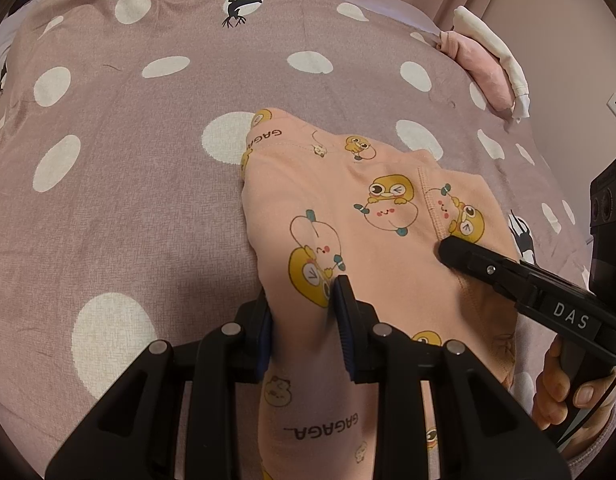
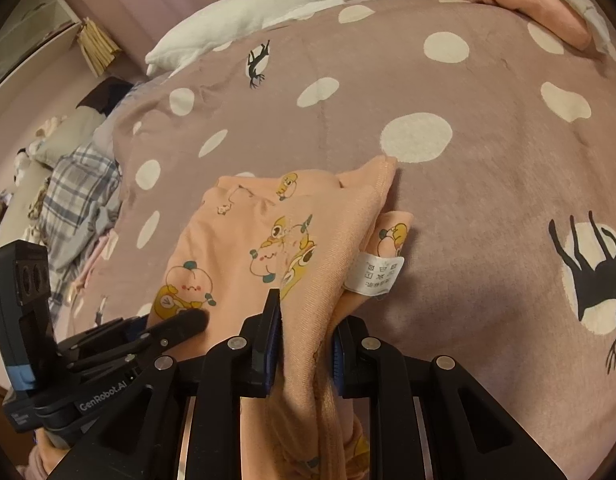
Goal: Fold small clothes
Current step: 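Lower the held end onto the shirt with both grippers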
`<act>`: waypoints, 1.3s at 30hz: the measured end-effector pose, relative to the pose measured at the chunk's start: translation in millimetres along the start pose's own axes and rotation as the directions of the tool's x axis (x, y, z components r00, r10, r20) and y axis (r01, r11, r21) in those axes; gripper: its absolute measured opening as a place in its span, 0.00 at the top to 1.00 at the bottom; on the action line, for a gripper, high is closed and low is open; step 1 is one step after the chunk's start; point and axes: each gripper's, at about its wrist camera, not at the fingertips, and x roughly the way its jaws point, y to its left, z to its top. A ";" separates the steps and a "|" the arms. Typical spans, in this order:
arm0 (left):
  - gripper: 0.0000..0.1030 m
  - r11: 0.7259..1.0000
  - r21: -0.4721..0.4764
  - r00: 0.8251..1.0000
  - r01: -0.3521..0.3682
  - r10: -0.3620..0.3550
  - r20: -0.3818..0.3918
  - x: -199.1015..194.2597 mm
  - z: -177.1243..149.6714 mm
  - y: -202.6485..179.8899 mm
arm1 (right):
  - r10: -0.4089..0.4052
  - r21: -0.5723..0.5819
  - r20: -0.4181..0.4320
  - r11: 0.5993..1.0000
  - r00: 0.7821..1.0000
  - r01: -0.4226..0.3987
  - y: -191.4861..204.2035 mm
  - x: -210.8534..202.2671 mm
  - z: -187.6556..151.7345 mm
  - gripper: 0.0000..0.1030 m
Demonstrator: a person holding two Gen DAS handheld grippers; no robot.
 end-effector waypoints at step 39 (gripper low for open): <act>0.64 1.000 0.007 1.000 -0.026 0.026 -0.014 2.0 0.0 2.5 | -0.005 0.020 -0.003 1.000 1.000 0.005 -2.2 2.0 -1.3 0.81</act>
